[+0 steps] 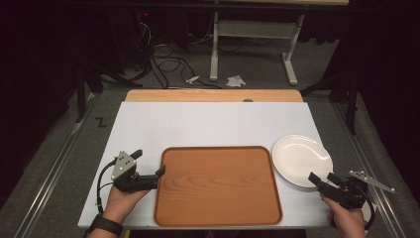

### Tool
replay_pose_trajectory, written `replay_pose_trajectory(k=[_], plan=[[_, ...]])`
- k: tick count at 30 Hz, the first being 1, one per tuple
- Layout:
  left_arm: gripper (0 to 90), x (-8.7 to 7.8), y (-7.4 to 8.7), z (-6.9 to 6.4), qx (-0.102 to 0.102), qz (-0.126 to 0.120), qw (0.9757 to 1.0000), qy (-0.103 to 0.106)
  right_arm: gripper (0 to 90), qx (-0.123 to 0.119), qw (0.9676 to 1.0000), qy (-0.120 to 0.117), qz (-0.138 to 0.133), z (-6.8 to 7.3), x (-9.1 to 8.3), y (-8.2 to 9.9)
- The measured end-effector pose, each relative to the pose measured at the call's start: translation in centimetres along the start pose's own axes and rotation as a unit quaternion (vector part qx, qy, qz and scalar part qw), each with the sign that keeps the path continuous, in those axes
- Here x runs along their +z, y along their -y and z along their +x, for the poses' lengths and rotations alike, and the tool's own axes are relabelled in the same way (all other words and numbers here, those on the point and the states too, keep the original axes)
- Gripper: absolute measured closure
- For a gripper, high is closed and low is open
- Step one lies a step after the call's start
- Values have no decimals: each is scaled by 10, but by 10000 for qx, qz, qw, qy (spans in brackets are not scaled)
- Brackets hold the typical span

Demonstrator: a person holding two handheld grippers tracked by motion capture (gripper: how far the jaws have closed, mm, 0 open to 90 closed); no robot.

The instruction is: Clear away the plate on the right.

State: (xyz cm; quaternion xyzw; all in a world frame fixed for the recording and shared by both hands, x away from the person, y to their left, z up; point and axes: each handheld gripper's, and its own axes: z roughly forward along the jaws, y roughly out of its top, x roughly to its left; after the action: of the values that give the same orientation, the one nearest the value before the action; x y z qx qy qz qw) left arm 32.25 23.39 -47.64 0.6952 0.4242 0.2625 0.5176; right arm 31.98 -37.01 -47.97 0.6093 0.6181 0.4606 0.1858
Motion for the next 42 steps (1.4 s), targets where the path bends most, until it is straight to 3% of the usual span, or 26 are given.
replay_pose_trajectory(k=[12, 19, 29, 31, 38, 42], plan=[[7, 4, 1, -1, 26, 35, 10000, 47, 192, 468, 9988, -48, 138, -8, 4, 3], [7, 2, 1, -2, 24, 8, 10000, 29, 209, 1006, 9945, -219, 181, -14, 2, 4], [7, 3, 2, -2, 76, 31, 10000, 31, 249, 1288, 9910, -242, 286, -19, 4, 6], [7, 3, 1, -2, 77, 12, 10000, 36, 256, 1430, 9889, -240, 314, -19, 3, 6], [7, 2, 1, -2, 62, -35, 10000, 35, 272, 1462, 9885, -191, 331, -20, 3, 5], [7, 0, 0, -2, 79, -42, 10000, 39, 273, 1682, 9848, -274, 351, -23, 2, 5]])
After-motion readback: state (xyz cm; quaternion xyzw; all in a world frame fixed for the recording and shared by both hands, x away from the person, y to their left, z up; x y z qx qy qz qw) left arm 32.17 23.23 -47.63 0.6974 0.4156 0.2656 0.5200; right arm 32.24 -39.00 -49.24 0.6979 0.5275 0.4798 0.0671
